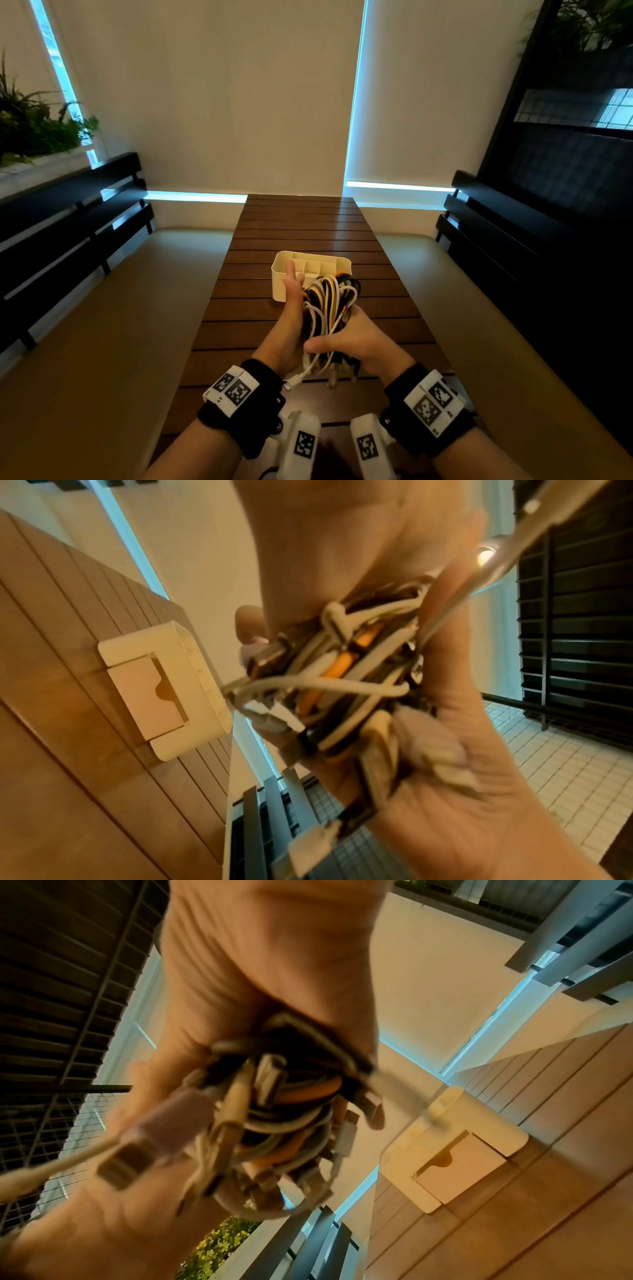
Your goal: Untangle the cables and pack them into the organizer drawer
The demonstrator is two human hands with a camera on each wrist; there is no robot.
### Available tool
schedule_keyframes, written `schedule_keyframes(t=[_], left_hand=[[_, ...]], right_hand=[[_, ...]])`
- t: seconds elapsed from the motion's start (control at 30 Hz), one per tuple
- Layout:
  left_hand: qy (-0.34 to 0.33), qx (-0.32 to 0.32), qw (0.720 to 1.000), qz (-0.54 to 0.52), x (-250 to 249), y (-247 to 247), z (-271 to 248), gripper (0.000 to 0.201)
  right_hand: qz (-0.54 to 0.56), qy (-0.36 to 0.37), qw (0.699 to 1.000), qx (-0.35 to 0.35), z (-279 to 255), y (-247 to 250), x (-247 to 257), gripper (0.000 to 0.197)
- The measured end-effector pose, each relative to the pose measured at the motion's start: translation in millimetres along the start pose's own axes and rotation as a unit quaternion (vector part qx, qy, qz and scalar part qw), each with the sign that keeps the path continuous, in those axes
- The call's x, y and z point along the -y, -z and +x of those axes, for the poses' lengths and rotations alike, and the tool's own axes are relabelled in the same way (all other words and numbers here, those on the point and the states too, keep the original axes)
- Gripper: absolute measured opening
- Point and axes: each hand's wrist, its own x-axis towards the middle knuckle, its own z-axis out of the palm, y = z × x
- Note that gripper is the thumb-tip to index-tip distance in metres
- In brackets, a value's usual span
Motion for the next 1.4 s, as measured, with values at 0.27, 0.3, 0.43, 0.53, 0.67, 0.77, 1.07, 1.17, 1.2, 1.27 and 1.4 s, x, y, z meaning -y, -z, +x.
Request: schedule_keyframes(t=[0.27,0.3,0.43,0.53,0.67,0.77,1.07,1.17,1.2,1.27,1.4], left_hand=[[0.032,-0.067,0.992,0.098,-14,-17,3,0.066],[0.045,-0.071,0.993,0.084,-12,-14,10,0.074],[0.04,-0.147,0.97,0.19,2,-14,30,0.07],[0.092,-0.073,0.989,0.095,-7,-18,35,0.078],[0.139,-0.056,0.986,-0.069,-21,-7,50,0.08],[0.119,-0.062,0.988,-0.077,-25,11,73,0.077],[0.056,-0.14,0.929,0.338,15,75,152,0.025],[0.047,-0.043,0.711,0.701,45,100,175,0.054],[0.042,-0.01,0.648,0.76,56,108,182,0.061],[0.054,0.043,0.588,0.806,72,115,189,0.066],[0.093,0.023,0.601,0.793,100,117,187,0.062]], right_hand=[[0.05,0.022,0.986,-0.16,8,-17,-13,0.031],[0.046,0.021,0.984,-0.173,10,-19,-11,0.03],[0.084,-0.004,0.978,-0.189,11,-24,-1,0.022],[0.092,-0.039,0.976,-0.194,11,-20,7,0.009],[0.078,-0.077,0.97,-0.216,20,-10,17,0.009],[0.116,-0.081,0.964,-0.227,29,0,23,0.008],[0.265,-0.137,0.939,-0.17,66,18,8,0.022],[0.303,-0.138,0.931,-0.147,68,25,-4,0.015],[0.31,-0.133,0.93,-0.145,69,28,-7,0.011],[0.317,-0.131,0.929,-0.141,71,34,-13,0.011],[0.343,-0.137,0.92,-0.127,69,43,-26,0.022]])
